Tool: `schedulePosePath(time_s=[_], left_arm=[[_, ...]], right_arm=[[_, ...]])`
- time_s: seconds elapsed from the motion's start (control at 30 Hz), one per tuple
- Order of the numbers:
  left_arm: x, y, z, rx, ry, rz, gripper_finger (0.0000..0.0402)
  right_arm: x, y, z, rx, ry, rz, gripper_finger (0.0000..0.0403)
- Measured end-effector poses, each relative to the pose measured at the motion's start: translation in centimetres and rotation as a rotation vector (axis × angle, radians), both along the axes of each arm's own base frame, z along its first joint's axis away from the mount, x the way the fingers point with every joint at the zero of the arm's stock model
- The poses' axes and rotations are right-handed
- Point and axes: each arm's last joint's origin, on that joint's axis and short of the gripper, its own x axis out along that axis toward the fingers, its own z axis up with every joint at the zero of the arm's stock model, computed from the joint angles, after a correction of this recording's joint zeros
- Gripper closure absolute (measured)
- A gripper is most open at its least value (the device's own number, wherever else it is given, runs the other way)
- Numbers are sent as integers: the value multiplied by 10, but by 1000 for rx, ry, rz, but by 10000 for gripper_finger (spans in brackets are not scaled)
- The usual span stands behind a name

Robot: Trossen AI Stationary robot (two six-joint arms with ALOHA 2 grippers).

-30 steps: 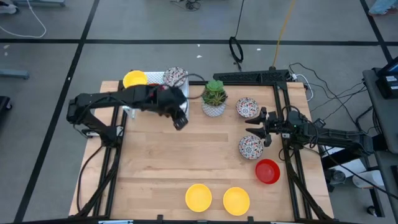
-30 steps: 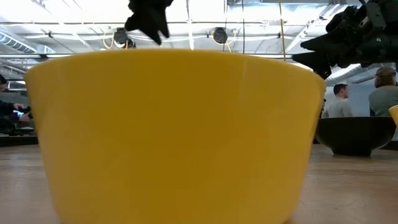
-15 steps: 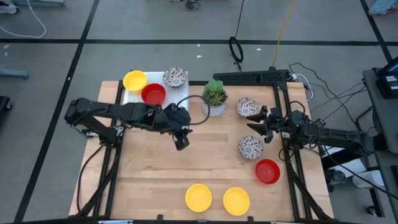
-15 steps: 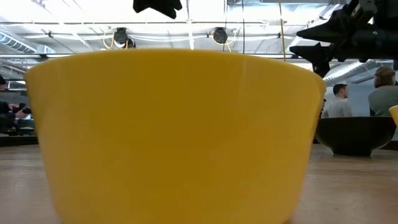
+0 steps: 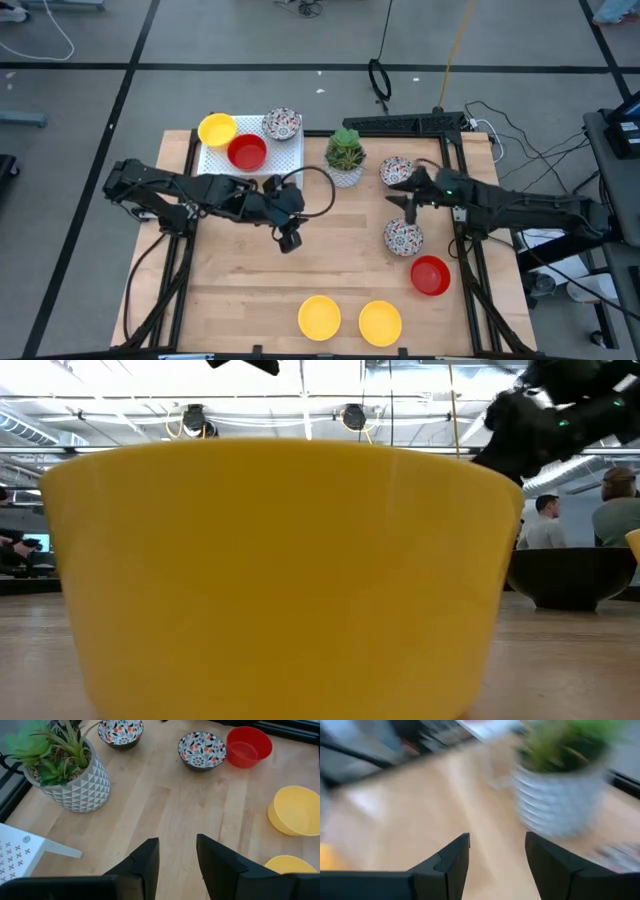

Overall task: Pick & Place Mini bowls
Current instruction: Stack the patterned bowl on top of the other patterned bowl on the shelf

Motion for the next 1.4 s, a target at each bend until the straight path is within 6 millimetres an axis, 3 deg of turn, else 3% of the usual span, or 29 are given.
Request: schedulePosePath(time_s=[0.23, 0.5, 0.73, 1.0, 1.2, 1.4], left_arm=[[0, -1, 0, 0, 0, -2, 270], [0, -1, 0, 1, 1, -3, 270], [0, -1, 0, 2, 1, -4, 270], [0, 0, 0, 4, 3, -5, 270], [0, 0, 0, 5, 4, -6, 270], [0, -1, 0, 4, 5, -7, 270]], right_arm=[[13, -9, 2, 1, 388, -187, 220], [29, -20, -18, 51, 503, -233, 220], [39, -30, -27, -147, 581, -268, 220], [44, -31, -43, -101, 668, -221, 220], [46, -36, -54, -195, 772, -202, 221], [52, -41, -61, -308, 829, -89, 266]])
